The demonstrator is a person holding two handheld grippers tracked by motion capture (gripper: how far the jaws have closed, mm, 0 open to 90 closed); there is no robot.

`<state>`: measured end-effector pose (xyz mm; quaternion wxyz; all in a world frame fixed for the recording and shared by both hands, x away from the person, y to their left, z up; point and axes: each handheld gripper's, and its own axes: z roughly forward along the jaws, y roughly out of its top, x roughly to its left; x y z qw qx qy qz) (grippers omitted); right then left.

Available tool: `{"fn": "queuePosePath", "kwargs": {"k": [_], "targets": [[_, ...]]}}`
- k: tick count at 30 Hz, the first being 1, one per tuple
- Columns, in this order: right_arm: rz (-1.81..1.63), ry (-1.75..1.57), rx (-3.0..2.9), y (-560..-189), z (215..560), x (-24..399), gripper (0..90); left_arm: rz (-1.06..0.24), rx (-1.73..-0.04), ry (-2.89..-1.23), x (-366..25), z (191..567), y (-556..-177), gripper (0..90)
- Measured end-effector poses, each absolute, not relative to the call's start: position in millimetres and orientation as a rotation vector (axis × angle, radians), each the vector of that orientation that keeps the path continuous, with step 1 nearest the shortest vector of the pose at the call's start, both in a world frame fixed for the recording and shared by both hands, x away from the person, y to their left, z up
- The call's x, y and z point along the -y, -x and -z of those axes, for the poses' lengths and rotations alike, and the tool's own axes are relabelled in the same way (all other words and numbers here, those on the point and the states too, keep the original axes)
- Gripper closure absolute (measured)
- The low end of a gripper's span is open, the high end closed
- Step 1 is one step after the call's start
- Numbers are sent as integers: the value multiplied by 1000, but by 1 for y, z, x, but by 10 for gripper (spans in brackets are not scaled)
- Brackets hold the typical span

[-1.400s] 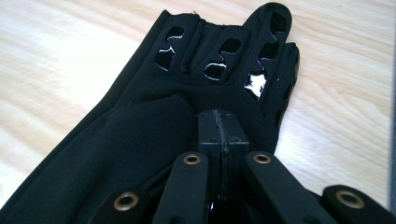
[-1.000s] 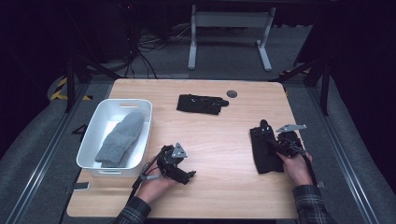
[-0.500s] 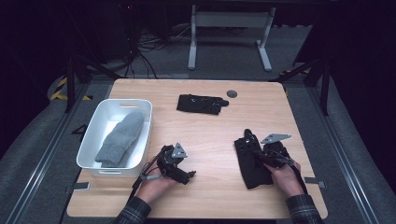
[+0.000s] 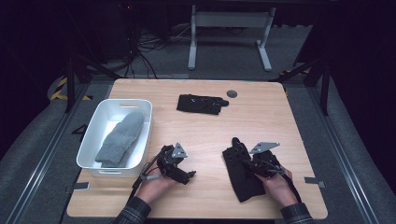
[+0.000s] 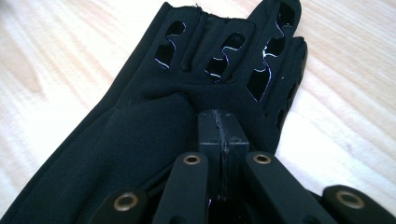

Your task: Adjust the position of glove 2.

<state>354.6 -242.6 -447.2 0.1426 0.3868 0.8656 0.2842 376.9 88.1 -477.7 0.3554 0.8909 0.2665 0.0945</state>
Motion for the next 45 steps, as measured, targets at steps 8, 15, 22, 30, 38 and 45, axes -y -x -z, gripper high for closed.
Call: {"fn": "queuePosePath", "kwargs": {"k": [8,15,22,30,38,45], "targets": [[-874,-1095,-2460,-353,442,247,770,-245,-688,-2302,-88,478,-377,2],[-921,-1139,-2355,-361,439,277,544,-244,-689,-2302,-88,478,-377,2],[-942,-1206,-2284,-368,451,319,341,-244,-689,-2302,-88,478,-377,2],[-933,-1246,-2232,-371,465,333,236,-257,-741,-2301,-89,470,-382,175],[-952,-1246,-2205,-370,468,332,179,-261,-806,-2268,-89,457,-405,701],[-952,-1240,-2215,-370,468,331,160,-272,-869,-2249,-78,449,-438,899]]}}
